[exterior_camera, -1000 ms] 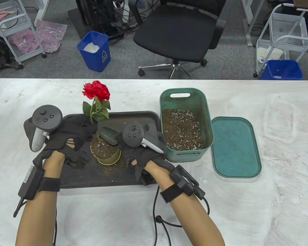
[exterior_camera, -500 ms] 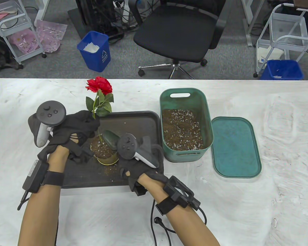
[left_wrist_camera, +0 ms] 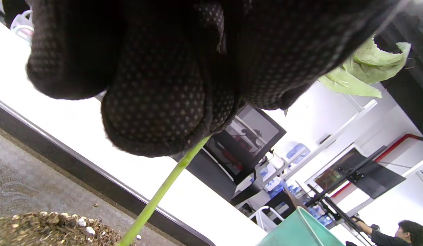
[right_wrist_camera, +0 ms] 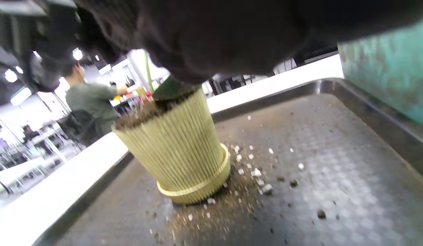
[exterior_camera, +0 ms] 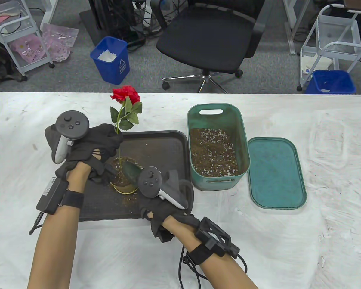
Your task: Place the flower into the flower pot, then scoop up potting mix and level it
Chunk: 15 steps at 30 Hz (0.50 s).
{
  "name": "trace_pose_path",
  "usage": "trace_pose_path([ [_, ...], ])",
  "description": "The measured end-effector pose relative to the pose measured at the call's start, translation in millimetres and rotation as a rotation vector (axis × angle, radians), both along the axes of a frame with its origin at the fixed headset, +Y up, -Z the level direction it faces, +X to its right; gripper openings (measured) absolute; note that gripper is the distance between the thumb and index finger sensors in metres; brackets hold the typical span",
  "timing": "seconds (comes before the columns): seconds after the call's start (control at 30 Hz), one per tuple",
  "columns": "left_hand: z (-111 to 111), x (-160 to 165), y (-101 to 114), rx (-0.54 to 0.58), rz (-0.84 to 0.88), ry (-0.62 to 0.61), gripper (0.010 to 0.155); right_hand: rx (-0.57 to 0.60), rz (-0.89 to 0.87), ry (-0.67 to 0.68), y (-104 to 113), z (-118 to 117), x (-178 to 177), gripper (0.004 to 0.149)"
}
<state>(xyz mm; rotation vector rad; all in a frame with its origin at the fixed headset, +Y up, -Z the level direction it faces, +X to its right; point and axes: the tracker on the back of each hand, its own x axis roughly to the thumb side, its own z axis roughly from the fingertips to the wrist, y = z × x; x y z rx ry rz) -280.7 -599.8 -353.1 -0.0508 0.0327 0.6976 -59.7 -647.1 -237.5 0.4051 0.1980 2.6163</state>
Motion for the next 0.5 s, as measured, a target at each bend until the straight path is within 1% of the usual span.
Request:
trace_pose_path([
  [0.07,0,1,0,0.000,-0.005,-0.002,0.043,0.036,-0.013,0.023,5,7,2,0.049],
  [0.13,0,1,1,0.000,-0.006,-0.002,0.043,0.058,0.007,0.073,7,10,-5,0.048],
  [0.23,2,0,1,0.002,-0.001,0.000,0.043,0.067,0.045,0.091,4,4,-22,0.048],
  [0.3,5,-1,2,0.005,0.001,0.003,0.043,0.039,0.063,0.097,0,-6,-34,0.048],
  [0.37,7,-3,2,0.010,0.009,0.009,0.043,0.018,0.125,0.090,-3,-12,-40,0.047],
  [0.4,8,-4,2,0.012,0.010,0.014,0.043,0.021,0.122,0.091,-3,-12,-41,0.047],
  [0.5,10,-4,0,0.015,0.026,0.016,0.043,-0.071,0.178,0.082,-4,-16,-46,0.046],
])
